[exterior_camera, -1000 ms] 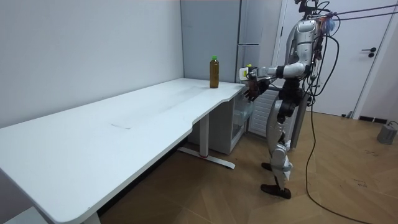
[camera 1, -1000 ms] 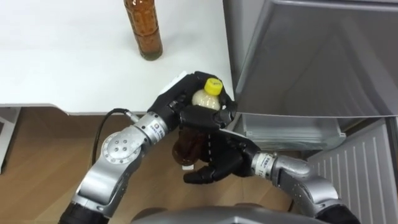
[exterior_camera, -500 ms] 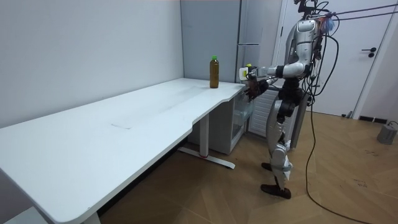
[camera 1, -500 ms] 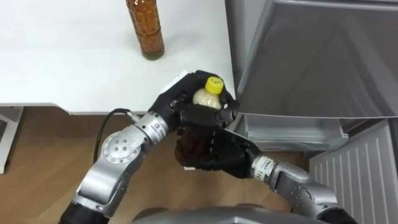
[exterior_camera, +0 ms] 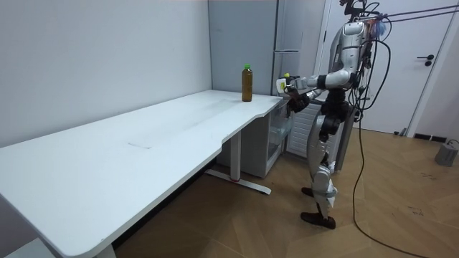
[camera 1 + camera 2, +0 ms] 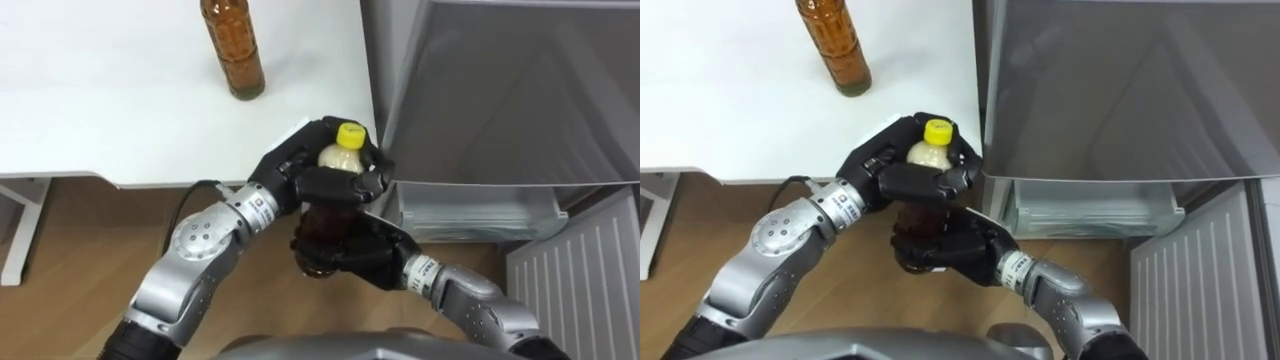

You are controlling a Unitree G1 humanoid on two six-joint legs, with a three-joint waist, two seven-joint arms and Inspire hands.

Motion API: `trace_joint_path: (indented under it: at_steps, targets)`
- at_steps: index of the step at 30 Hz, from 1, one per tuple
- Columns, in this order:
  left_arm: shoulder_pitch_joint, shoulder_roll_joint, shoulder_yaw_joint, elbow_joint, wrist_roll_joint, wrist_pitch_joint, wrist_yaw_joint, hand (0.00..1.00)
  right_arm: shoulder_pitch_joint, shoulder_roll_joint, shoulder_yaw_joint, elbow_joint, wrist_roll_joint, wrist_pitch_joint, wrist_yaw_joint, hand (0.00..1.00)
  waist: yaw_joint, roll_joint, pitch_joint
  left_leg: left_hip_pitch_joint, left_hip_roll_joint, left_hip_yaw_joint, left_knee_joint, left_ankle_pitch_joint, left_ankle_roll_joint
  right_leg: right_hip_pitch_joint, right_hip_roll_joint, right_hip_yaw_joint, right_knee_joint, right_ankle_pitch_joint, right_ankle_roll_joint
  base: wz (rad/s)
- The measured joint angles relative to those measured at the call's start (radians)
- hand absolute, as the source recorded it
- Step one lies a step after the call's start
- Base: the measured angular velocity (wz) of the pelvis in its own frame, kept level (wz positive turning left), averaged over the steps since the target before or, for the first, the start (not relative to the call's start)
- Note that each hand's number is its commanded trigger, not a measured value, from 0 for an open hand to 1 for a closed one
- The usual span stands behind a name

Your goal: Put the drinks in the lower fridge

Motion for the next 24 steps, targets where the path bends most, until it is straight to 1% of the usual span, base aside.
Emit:
trace_joint_path:
  at_steps: [1, 2, 3, 4, 11, 13, 15, 16, 19, 20, 22, 24]
  targets:
    - [0.0, 0.0, -0.004, 0.0, 0.0, 0.0, 0.0, 1.0, 0.0, 0.0, 0.003, 0.0, 0.0, 0.0, -0.002, 1.0, 0.0, 0.0, -0.0001, -0.002, 0.0, 0.0, 0.0, 0.0, 0.0, -0.001, 0.0, 0.0, -0.001, 0.0, 0.0, 0.0]
    - [0.0, 0.0, -0.006, 0.0, 0.0, 0.0, 0.0, 0.65, 0.0, 0.0, 0.004, 0.0, 0.0, 0.0, -0.003, 1.0, 0.001, 0.0, -0.0001, -0.002, 0.0, 0.0, 0.0, 0.0, 0.0, -0.001, 0.0, 0.0, -0.001, 0.0, 0.0, 0.0]
    - [0.0, 0.0, -0.008, 0.0, 0.001, 0.0, 0.0, 0.41, 0.0, 0.0, 0.006, 0.0, 0.0, 0.0, -0.004, 1.0, 0.001, 0.0, -0.0001, -0.002, 0.0, 0.0, -0.001, 0.0, 0.0, -0.001, 0.0, -0.001, -0.002, 0.0, 0.0, 0.0]
    - [0.0, 0.0, -0.008, 0.0, 0.001, 0.0, 0.0, 0.0, 0.0, 0.0, 0.007, 0.0, 0.0, 0.0, -0.005, 1.0, 0.0, 0.0, -0.0001, -0.002, 0.0, 0.0, -0.001, 0.0, 0.0, -0.001, 0.0, -0.001, -0.003, 0.0, 0.0, 0.0]
    - [0.0, -0.004, -0.007, 0.0, -0.012, 0.0, 0.0, 0.0, -0.001, 0.001, 0.025, 0.0, 0.027, -0.003, -0.003, 1.0, 0.0, -0.001, -0.0007, 0.002, 0.0, 0.0, 0.0, 0.0, 0.0, 0.005, 0.0, 0.0, -0.008, 0.0, 0.0, 0.0]
    - [0.0, -0.014, -0.005, 0.0, -0.018, -0.01, 0.001, 0.0, 0.001, 0.005, 0.048, 0.001, 0.091, -0.003, 0.013, 1.0, -0.001, -0.003, -0.0006, 0.003, 0.0, 0.003, 0.0, 0.0, 0.0, 0.005, 0.0, 0.002, -0.008, 0.0, 0.0, 0.0]
    - [-0.002, -0.022, 0.001, -0.002, -0.017, -0.015, 0.001, 0.0, 0.001, 0.008, 0.053, 0.001, 0.12, -0.003, 0.03, 1.0, -0.002, -0.007, -0.0006, 0.002, 0.0, 0.005, 0.0, 0.0, 0.0, 0.004, 0.0, 0.002, -0.007, 0.0, 0.0, 0.0]
    - [-0.006, -0.022, 0.0, -0.004, -0.017, -0.016, 0.001, 0.0, 0.0, 0.008, 0.053, 0.001, 0.128, -0.003, 0.036, 1.0, -0.002, -0.012, -0.0029, 0.001, 0.0, 0.005, 0.001, 0.0, 0.0, 0.003, 0.0, 0.001, -0.008, -0.001, 0.001, 0.0]
    - [-0.008, -0.022, 0.0, -0.01, -0.016, -0.017, 0.001, 0.0, 0.0, 0.008, 0.053, 0.001, 0.136, -0.004, 0.047, 1.0, -0.002, -0.023, -0.0085, 0.0, 0.0, 0.006, 0.001, 0.0, 0.0, 0.004, 0.0, 0.0, -0.014, -0.001, 0.001, 0.01]
    - [-0.009, -0.021, 0.001, -0.012, -0.016, -0.017, 0.001, 0.0, 0.0, 0.008, 0.055, 0.0, 0.143, -0.006, 0.05, 1.0, -0.002, -0.024, -0.0082, -0.001, 0.0, 0.007, 0.001, 0.0, 0.0, 0.004, 0.0, 0.0, -0.014, -0.001, 0.001, 0.0]
    - [-0.03, -0.017, 0.007, -0.017, 0.0, -0.016, 0.001, 0.0, 0.0, 0.009, 0.061, 0.0, 0.171, -0.019, 0.053, 1.0, 0.002, -0.023, -0.0072, -0.006, 0.002, 0.027, 0.006, 0.0, 0.0, 0.004, 0.0, 0.0, -0.014, 0.002, 0.002, 0.0]
    - [-0.031, -0.009, 0.011, -0.053, 0.054, -0.016, 0.003, 0.0, -0.001, 0.009, 0.061, 0.0, 0.185, -0.024, 0.066, 1.0, 0.002, -0.023, -0.0059, -0.008, 0.002, 0.026, 0.005, 0.0, 0.0, 0.003, 0.0, 0.0, -0.015, 0.004, 0.002, 0.0]
